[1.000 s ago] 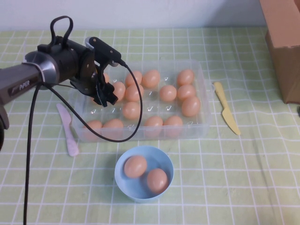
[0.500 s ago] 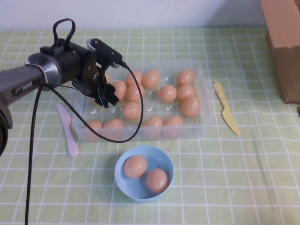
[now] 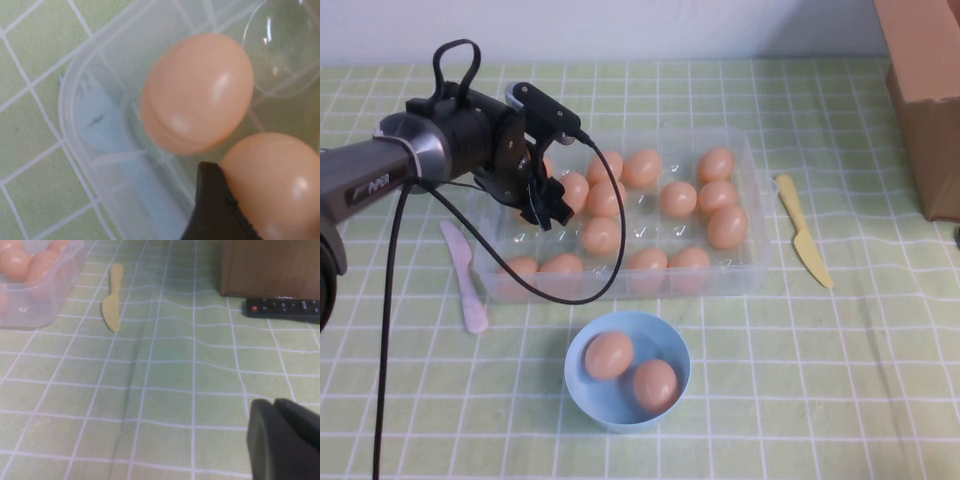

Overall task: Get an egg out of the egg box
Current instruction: Pick up the egg from the plastic box

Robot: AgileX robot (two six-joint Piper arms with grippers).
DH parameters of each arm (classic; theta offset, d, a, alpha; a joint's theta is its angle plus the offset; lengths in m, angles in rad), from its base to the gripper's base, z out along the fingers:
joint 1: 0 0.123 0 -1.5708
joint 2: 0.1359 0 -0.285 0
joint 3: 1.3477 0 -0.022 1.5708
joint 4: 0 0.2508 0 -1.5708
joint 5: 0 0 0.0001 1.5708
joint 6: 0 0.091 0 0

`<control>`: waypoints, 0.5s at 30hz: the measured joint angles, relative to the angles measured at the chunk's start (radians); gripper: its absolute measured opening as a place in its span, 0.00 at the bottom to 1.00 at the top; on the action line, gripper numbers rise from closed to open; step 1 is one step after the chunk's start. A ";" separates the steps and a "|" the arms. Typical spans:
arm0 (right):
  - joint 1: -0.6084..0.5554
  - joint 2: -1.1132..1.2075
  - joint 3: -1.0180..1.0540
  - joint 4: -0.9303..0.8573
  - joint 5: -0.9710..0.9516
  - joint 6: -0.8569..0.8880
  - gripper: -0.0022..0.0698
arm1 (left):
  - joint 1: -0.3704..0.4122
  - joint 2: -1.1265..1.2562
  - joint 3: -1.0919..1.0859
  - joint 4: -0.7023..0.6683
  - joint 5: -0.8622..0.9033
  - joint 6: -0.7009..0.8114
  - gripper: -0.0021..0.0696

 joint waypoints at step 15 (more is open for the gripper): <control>0.000 0.000 0.000 0.000 0.000 0.000 0.01 | 0.000 -0.190 0.000 -0.071 0.195 0.000 0.53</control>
